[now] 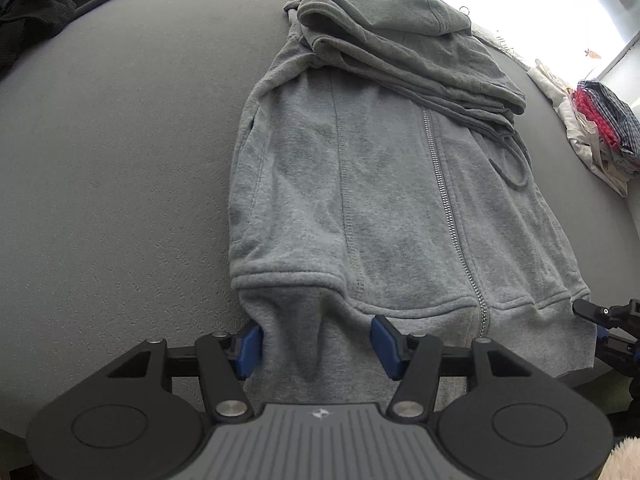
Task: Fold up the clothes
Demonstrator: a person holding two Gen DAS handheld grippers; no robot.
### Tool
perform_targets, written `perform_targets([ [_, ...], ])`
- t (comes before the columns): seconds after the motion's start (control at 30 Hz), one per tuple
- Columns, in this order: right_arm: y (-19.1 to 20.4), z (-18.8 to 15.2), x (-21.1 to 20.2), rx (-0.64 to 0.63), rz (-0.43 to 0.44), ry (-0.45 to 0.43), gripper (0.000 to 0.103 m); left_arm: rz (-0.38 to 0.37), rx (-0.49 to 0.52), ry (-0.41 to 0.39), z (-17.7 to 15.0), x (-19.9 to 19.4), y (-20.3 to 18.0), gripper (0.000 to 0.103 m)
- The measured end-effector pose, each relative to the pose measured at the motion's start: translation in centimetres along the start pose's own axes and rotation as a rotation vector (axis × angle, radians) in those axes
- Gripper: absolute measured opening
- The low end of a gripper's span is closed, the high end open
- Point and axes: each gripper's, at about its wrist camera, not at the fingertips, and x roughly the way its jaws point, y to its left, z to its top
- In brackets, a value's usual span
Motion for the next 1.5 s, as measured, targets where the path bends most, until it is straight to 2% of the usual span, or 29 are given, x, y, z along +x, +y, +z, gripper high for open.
perform_targets([
  [0.03, -0.2, 0.0, 0.0, 0.016, 0.009, -0.005, 0.015, -0.006, 0.006, -0.003, 0.0, 0.0, 0.0, 0.042],
  [0.07, -0.3, -0.1, 0.1, 0.03, 0.017, -0.011, 0.01, -0.035, -0.003, -0.002, 0.1, 0.0, 0.2, 0.033],
  [0.1, -0.2, 0.0, 0.0, 0.029, 0.025, -0.02, 0.008, -0.072, -0.027, 0.0, 0.2, 0.0, 0.4, 0.019],
  [0.13, 0.1, 0.1, -0.2, 0.018, 0.033, -0.03, 0.008, -0.085, -0.042, -0.002, 0.3, -0.1, 0.5, 0.018],
  [0.33, 3.1, 1.6, -0.6, -0.047, 0.14, -0.084, 0.007, -0.144, -0.101, -0.015, 1.6, -1.2, 0.7, 0.015],
  [0.5, 5.4, 4.1, -0.3, -0.052, 0.216, -0.131, 0.006, -0.246, -0.207, -0.149, 4.2, -3.6, 1.1, 0.015],
  [0.6, 6.3, 6.0, -0.1, -0.012, 0.283, -0.176, 0.006, -0.287, -0.28, -0.227, 6.2, -4.4, 1.3, 0.015],
  [0.7, 7.5, 8.1, 0.4, -0.012, 0.314, -0.218, 0.006, -0.295, -0.306, -0.3, 8.6, -4.8, 1.0, 0.015],
  [1.03, 11.1, 15.2, 3.5, -0.003, 0.389, -0.285, 0.006, -0.301, -0.308, -0.434, 17.2, -4.6, 0.7, 0.015],
  [1.23, 12.2, 18.8, 6.8, 0.015, 0.375, -0.313, 0.006, -0.286, -0.266, -0.436, 22.3, -1.8, 0.2, 0.015],
  [1.5, 11.5, 22.9, 13.0, 0.165, 0.304, -0.283, 0.006, -0.257, -0.296, -0.35, 28.3, 3.8, 1.9, 0.015],
])
